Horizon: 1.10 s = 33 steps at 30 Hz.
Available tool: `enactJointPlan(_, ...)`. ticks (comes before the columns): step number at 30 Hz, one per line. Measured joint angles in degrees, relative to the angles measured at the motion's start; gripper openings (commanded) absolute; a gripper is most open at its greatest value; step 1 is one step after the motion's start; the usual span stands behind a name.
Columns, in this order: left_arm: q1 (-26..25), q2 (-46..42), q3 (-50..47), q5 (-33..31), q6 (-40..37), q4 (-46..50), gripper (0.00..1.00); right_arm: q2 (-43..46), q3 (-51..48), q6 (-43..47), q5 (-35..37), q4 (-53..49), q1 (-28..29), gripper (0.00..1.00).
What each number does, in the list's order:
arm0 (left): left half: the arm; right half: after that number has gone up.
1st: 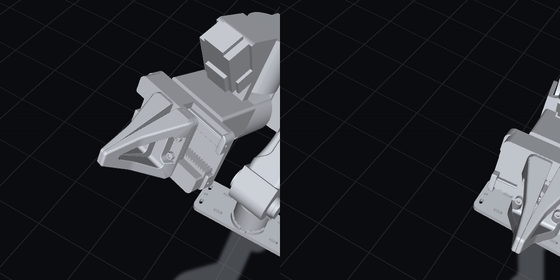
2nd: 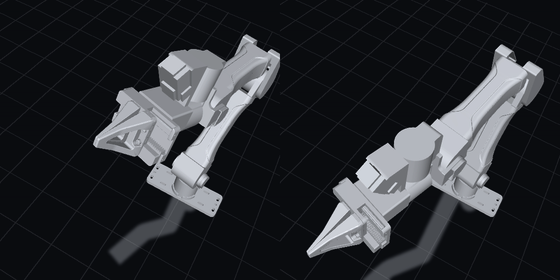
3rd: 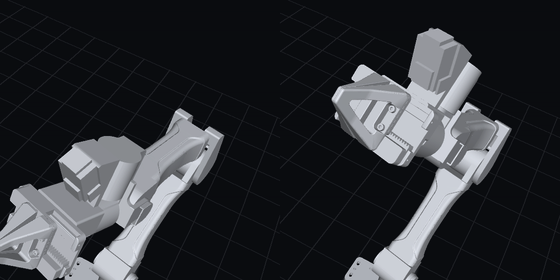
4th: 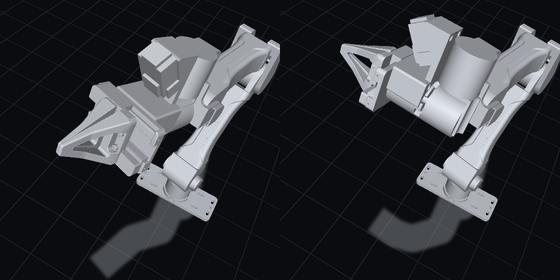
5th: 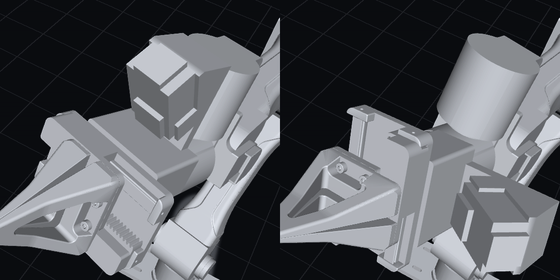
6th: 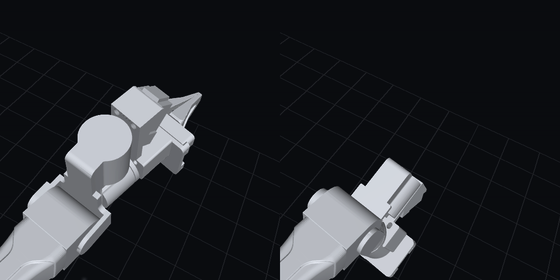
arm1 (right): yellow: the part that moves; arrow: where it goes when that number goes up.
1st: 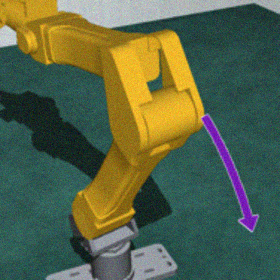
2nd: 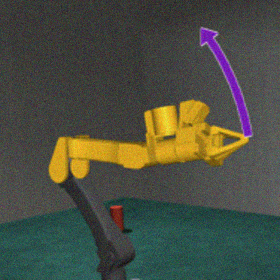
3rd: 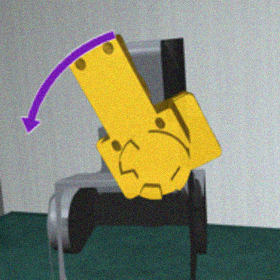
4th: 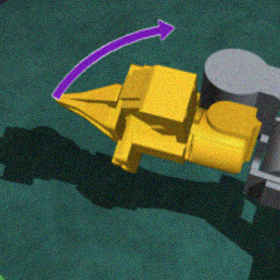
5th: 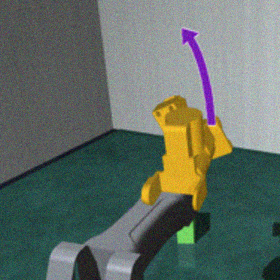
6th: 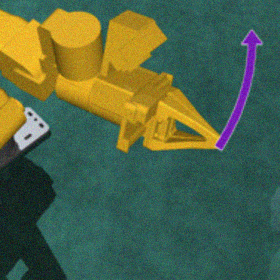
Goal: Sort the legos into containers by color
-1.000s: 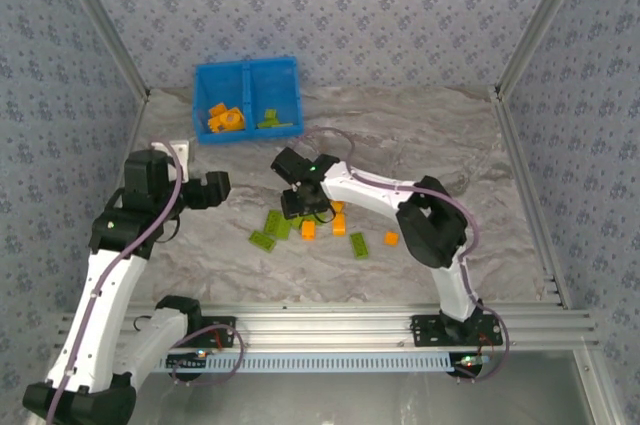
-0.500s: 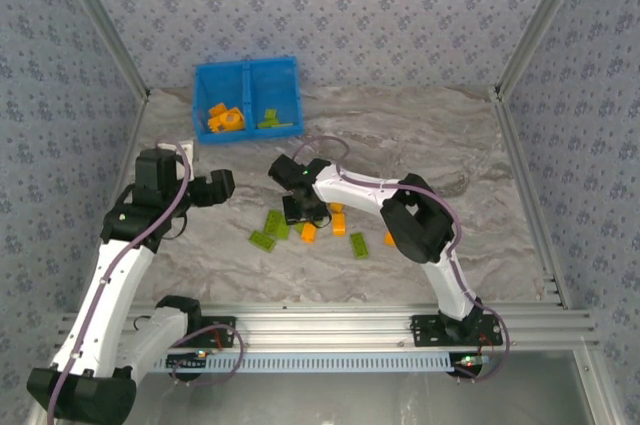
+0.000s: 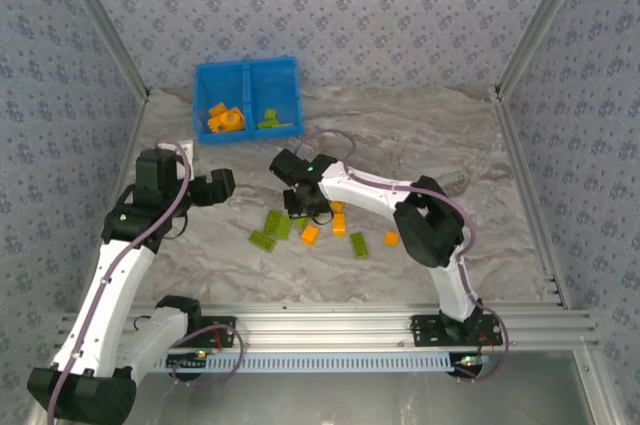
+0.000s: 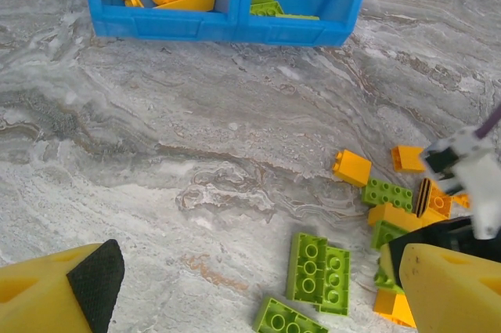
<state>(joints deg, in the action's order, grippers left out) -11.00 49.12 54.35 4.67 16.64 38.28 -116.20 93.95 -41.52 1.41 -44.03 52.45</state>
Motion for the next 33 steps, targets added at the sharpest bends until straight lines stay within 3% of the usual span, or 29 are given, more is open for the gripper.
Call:
enactJointPlan(4,0.00,0.00,0.00,0.00,0.44,-0.02,0.93,3.96,3.19,1.31,2.62,0.37,-0.09,0.19)
enactJointPlan(10,0.00,-0.46,0.00,0.00,0.61,-0.46,0.93,2.62,12.28,4.04,4.22,3.17,-2.60,0.19)
enactJointPlan(19,0.00,-1.38,-0.81,0.00,0.83,-0.37,0.93,-16.46,35.26,10.29,4.68,5.68,-7.65,0.21)
enactJointPlan(22,0.00,-1.62,-1.07,0.02,1.03,-0.26,0.93,-23.15,44.35,11.78,3.34,3.58,-8.72,0.32)
enactJointPlan(25,0.00,-1.75,-1.31,0.00,1.03,-0.33,0.93,-24.57,46.34,14.25,2.73,0.39,-9.09,0.51)
enactJointPlan(29,0.00,-1.81,-2.36,0.00,1.03,-0.35,0.93,-19.43,35.69,18.88,-0.83,-1.11,-7.89,0.72)
enactJointPlan(33,0.00,-1.29,-3.32,0.02,1.03,-0.28,0.93,-15.56,25.16,26.40,-3.10,-3.06,-4.31,0.82)
